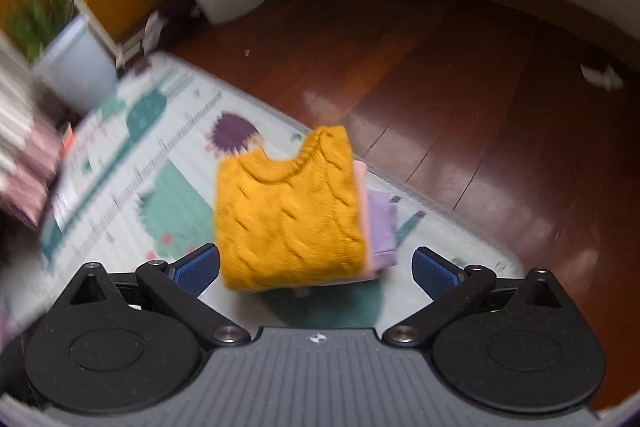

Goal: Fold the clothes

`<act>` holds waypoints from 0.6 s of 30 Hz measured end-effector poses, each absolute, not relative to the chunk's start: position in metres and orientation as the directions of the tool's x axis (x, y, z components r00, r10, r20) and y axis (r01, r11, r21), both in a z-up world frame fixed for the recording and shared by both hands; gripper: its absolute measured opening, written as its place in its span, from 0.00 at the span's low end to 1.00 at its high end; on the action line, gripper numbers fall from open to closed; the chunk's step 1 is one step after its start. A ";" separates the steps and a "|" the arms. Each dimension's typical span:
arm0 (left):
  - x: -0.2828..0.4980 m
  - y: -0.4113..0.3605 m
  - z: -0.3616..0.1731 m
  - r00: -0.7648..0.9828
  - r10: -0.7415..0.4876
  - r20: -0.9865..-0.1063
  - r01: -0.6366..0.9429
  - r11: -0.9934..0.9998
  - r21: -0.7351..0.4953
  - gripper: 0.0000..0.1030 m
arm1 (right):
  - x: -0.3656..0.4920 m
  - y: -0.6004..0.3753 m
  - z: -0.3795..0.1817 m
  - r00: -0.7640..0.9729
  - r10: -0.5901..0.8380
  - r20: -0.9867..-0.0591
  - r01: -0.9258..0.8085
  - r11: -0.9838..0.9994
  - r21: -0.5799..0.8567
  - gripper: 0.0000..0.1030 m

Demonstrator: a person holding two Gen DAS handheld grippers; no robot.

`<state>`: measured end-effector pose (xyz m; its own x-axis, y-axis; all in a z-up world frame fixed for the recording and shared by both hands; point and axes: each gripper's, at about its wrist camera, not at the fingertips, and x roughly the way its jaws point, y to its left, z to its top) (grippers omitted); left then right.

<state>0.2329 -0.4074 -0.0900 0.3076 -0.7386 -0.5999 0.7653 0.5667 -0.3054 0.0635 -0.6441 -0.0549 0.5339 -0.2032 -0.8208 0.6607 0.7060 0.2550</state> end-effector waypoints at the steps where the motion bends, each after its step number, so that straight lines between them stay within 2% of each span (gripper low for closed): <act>1: 0.237 -0.415 -0.097 0.295 -0.749 -0.593 0.773 0.552 -0.313 0.73 | 0.065 -0.643 -0.058 0.527 -0.221 -0.821 0.643 0.735 0.215 0.94; 3: 0.245 -0.431 -0.110 0.272 -0.770 -0.577 0.788 0.522 -0.326 0.70 | 0.064 -0.646 -0.061 0.522 -0.244 -0.817 0.624 0.762 0.171 0.89; 5: 0.254 -0.447 -0.122 0.264 -0.774 -0.575 0.789 0.517 -0.333 0.68 | 0.062 -0.649 -0.064 0.519 -0.265 -0.813 0.607 0.784 0.132 0.80; 8: 0.267 -0.467 -0.140 0.256 -0.777 -0.575 0.781 0.517 -0.350 0.67 | 0.054 -0.656 -0.074 0.512 -0.253 -0.821 0.609 0.781 0.139 0.74; 10: 0.275 -0.478 -0.150 0.253 -0.772 -0.583 0.768 0.527 -0.364 0.65 | 0.053 -0.657 -0.078 0.493 -0.251 -0.833 0.602 0.789 0.119 0.74; 14: 0.288 -0.498 -0.168 0.249 -0.747 -0.616 0.731 0.562 -0.387 0.62 | 0.054 -0.656 -0.081 0.478 -0.247 -0.843 0.596 0.796 0.104 0.88; 15: 0.290 -0.503 -0.172 0.246 -0.735 -0.632 0.724 0.573 -0.385 0.60 | 0.054 -0.657 -0.082 0.483 -0.237 -0.843 0.603 0.788 0.124 0.88; 16: 0.291 -0.508 -0.175 0.241 -0.718 -0.653 0.718 0.585 -0.378 0.56 | 0.055 -0.660 -0.083 0.491 -0.220 -0.843 0.612 0.775 0.154 0.89; 17: 0.291 -0.512 -0.178 0.223 -0.711 -0.667 0.717 0.583 -0.383 0.35 | 0.055 -0.661 -0.083 0.497 -0.208 -0.843 0.620 0.765 0.176 0.90; 18: 0.288 -0.513 -0.173 0.215 -0.717 -0.664 0.727 0.571 -0.381 0.20 | 0.055 -0.661 -0.082 0.500 -0.204 -0.842 0.621 0.762 0.185 0.90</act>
